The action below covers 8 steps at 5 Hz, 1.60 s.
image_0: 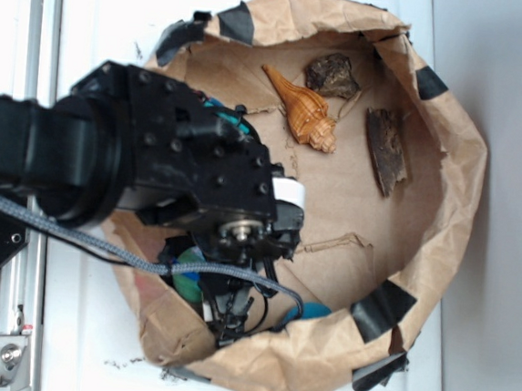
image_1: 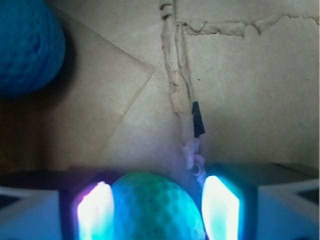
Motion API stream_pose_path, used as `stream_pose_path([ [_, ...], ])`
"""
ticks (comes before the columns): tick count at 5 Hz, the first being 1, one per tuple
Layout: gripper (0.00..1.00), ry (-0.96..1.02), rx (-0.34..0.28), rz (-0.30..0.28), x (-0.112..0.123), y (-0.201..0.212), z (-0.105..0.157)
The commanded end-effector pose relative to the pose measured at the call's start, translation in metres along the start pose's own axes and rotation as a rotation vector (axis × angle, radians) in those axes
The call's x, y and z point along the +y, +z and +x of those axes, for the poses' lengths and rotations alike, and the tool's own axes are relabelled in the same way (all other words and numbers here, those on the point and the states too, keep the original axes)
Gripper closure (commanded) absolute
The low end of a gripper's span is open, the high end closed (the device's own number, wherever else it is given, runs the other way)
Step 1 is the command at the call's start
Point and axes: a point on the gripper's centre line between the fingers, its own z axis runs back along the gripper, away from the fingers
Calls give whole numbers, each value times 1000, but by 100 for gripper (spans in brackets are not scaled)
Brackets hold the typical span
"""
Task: Grab the green ball.
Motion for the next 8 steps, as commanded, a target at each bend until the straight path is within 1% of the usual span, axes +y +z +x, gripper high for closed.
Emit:
stream_pose_path([
  [1, 100, 11, -23, -4, 4, 6, -1],
  [4, 100, 26, -38, -4, 6, 11, 2],
  [5, 100, 67, -104, 79, 15, 32, 7],
  [6, 100, 135, -238, 132, 24, 86, 11],
  [7, 100, 203, -308, 173, 26, 136, 7],
  [8, 100, 233, -339, 203, 37, 166, 3],
])
